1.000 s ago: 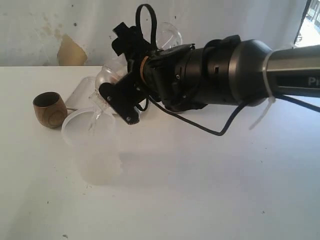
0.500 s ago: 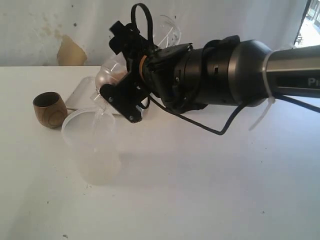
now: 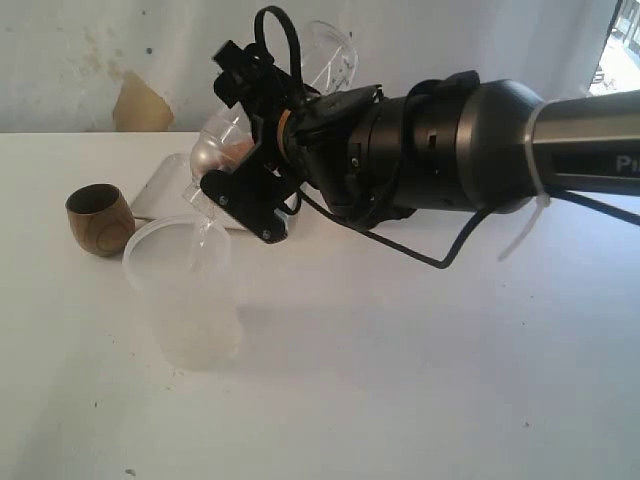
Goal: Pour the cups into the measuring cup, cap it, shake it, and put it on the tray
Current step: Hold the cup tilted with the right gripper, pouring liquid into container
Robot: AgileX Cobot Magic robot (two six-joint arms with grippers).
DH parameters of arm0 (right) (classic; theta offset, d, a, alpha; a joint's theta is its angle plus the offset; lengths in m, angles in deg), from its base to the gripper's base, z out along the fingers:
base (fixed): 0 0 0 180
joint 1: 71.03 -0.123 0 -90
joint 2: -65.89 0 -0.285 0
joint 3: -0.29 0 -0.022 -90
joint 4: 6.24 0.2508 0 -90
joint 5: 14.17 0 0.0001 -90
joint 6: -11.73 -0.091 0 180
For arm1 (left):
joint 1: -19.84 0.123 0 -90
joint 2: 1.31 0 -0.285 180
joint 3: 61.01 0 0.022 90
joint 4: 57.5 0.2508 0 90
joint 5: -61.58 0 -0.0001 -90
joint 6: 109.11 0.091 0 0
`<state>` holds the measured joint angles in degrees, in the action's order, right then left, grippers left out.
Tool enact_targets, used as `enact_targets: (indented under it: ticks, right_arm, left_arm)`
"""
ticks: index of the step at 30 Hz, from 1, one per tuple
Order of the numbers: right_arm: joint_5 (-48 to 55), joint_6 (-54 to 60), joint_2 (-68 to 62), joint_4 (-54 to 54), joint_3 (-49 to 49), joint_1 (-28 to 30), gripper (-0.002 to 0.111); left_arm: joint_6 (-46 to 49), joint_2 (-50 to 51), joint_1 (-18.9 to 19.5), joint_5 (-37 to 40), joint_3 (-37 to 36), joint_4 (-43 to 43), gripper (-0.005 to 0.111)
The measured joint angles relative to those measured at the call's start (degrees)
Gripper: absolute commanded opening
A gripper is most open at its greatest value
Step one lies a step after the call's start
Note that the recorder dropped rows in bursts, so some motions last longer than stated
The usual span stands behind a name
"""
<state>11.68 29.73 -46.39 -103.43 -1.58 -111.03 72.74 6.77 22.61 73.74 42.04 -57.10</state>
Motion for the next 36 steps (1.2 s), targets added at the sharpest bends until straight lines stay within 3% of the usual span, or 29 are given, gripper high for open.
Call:
enact_targets:
  ticks: [36]
  right_arm:
    - [-2.0,0.0,0.0,-0.4,0.0,0.0,0.0]
  left_arm:
    - [0.0,0.0,0.0,0.0,0.0,0.0,0.0]
